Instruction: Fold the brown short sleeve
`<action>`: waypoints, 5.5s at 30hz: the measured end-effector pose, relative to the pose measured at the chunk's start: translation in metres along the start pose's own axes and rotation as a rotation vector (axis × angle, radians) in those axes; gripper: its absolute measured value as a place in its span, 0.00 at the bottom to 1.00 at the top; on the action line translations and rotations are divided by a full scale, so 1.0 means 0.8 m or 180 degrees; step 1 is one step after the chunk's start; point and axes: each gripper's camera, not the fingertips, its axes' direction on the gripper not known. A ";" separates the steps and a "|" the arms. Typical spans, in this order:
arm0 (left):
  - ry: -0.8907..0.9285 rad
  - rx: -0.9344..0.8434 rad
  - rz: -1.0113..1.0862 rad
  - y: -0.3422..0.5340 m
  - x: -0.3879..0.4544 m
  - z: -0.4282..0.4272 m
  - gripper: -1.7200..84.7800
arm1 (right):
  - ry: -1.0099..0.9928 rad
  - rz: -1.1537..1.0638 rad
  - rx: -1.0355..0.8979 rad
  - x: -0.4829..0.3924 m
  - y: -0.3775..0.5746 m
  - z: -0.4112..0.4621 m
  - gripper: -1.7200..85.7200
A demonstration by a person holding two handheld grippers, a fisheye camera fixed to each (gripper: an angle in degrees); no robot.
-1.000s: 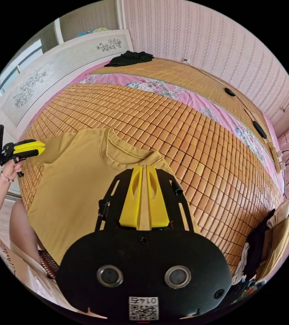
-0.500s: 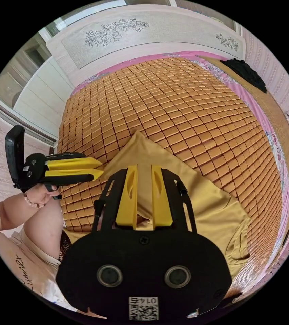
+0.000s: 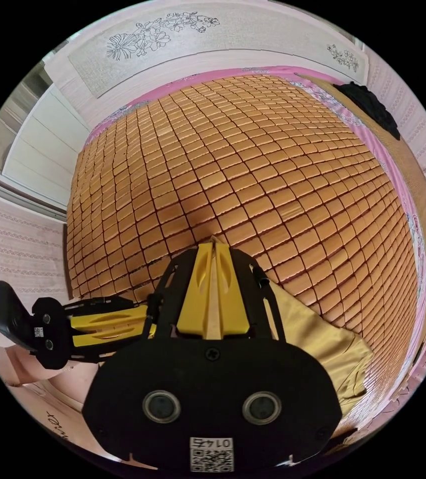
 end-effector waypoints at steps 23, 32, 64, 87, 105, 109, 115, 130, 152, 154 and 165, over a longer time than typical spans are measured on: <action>0.0715 -0.0094 0.1774 0.028 0.261 -0.015 0.07 | 0.0020 0.2299 0.1131 0.177 0.524 -0.106 0.04; 0.0089 -0.0231 0.1771 -0.027 0.303 0.016 0.07 | -0.0084 0.1432 0.1237 0.198 0.420 -0.094 0.06; 0.0404 -0.0689 0.2238 -0.088 0.603 0.069 0.09 | 0.0334 0.2500 0.1199 0.175 0.785 -0.041 0.08; 0.0496 -0.1099 0.3519 -0.181 1.030 0.123 0.08 | 0.0846 0.3176 0.1583 0.171 1.024 0.023 0.11; 0.0372 -0.1588 0.3900 -0.153 1.312 0.312 0.02 | 0.0324 0.3073 0.1684 0.214 1.089 0.068 0.03; 0.0491 -0.1466 0.3645 -0.189 1.282 0.298 0.01 | 0.0435 0.3050 0.1693 0.220 1.090 0.067 0.03; 0.0714 -0.0997 0.3433 -0.258 1.202 0.220 0.01 | 0.0630 0.3059 0.1961 0.221 1.076 0.045 0.03; 0.0474 -0.1039 0.2201 -0.218 0.752 0.100 0.07 | -0.0295 0.1555 0.1167 0.160 0.926 0.036 0.04; 0.0196 -0.1175 0.2356 -0.191 0.655 0.176 0.02 | -0.0047 0.1345 0.0551 0.165 0.813 0.032 0.04; 0.0241 -0.1234 0.2255 -0.192 0.635 0.181 0.04 | -0.0197 0.1320 0.0555 0.172 0.809 0.026 0.07; 0.0087 -0.0642 0.1729 -0.272 0.463 0.122 0.07 | 0.0354 0.1495 0.0850 0.274 0.784 -0.052 0.12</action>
